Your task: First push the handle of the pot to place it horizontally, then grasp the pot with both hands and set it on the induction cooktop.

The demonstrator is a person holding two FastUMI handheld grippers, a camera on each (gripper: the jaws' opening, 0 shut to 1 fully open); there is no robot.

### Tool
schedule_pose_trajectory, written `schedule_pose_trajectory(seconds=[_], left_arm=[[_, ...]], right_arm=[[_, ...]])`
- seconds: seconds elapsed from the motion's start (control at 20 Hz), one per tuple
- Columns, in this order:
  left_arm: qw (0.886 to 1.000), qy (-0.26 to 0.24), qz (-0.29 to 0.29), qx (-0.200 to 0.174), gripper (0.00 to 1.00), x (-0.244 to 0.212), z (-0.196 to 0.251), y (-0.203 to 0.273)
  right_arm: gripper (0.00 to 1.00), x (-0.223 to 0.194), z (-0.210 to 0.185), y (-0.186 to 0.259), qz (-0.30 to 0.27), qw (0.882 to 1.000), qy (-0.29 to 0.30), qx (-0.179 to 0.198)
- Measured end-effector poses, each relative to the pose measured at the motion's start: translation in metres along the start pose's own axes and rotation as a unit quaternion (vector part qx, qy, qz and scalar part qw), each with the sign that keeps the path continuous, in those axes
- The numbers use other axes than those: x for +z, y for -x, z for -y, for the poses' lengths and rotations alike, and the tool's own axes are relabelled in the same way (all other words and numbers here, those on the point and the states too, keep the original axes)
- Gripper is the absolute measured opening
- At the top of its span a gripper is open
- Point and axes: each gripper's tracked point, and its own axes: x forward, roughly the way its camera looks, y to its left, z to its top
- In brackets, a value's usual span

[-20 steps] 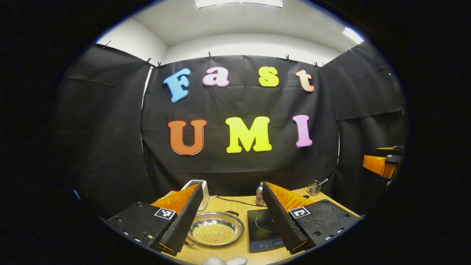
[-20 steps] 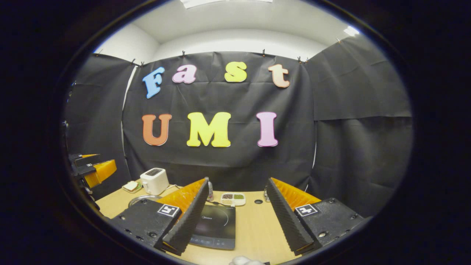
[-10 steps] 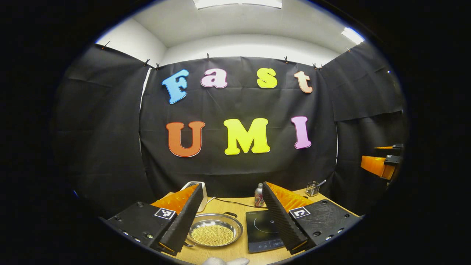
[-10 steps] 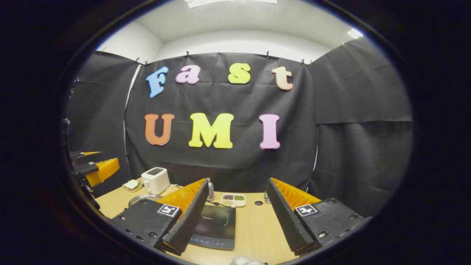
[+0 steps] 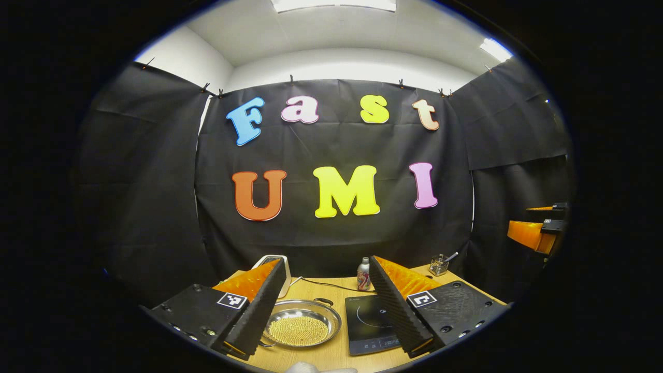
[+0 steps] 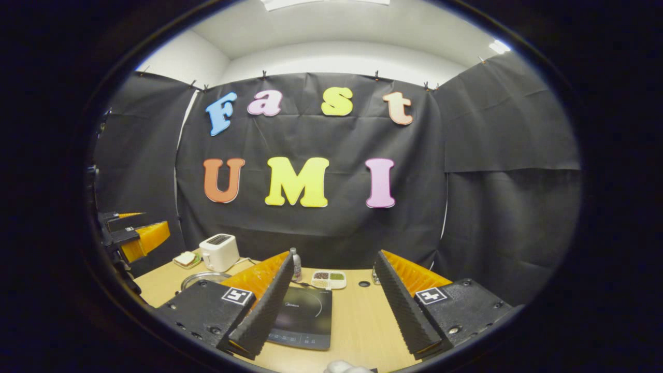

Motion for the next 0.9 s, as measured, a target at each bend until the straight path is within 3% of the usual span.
schedule_pose_trajectory(seconds=[0.15,0.2,0.25,0.3,0.35,0.45,0.5,0.7,0.75,0.9], left_arm=[[1.0,-0.001,-0.004,-0.002,1.0,-0.003,-0.002,0.0],[1.0,0.0,-0.009,-0.007,0.83,-0.006,0.0,0.001],[1.0,0.001,-0.017,-0.012,0.84,-0.011,0.0,0.0],[0.999,0.003,-0.027,-0.023,0.55,-0.017,0.004,0.001],[0.999,0.007,-0.037,-0.029,0.47,-0.023,0.005,0.0],[0.997,0.017,-0.068,-0.042,0.12,-0.044,0.007,0.0],[0.995,0.022,-0.084,-0.046,0.04,-0.055,0.006,-0.002],[0.98,0.027,-0.185,-0.07,0.0,-0.125,0.007,0.005],[0.975,0.024,-0.209,-0.075,0.0,-0.145,0.004,0.009],[0.956,0.011,-0.281,-0.086,0.0,-0.202,-0.005,0.015]], right_arm=[[0.97,-0.002,0.001,0.001,-0.001,1.0,-0.002,-0.002],[0.96,-0.001,0.001,0.001,-0.002,1.0,-0.002,-0.003],[0.99,-0.003,0.001,0.0,-0.003,1.0,-0.002,-0.002],[0.99,-0.002,0.001,0.001,-0.004,1.0,-0.003,-0.003],[0.96,-0.003,0.001,0.002,-0.004,1.0,-0.004,-0.002],[0.99,-0.005,-0.001,0.002,-0.007,1.0,-0.003,-0.001],[0.99,-0.006,-0.001,0.003,-0.008,1.0,-0.001,-0.001],[0.96,-0.017,-0.002,0.005,-0.021,1.0,-0.001,-0.001],[1.0,-0.021,-0.001,0.006,-0.026,1.0,-0.002,-0.002],[0.96,-0.031,0.0,0.007,-0.041,0.999,-0.002,-0.008]])
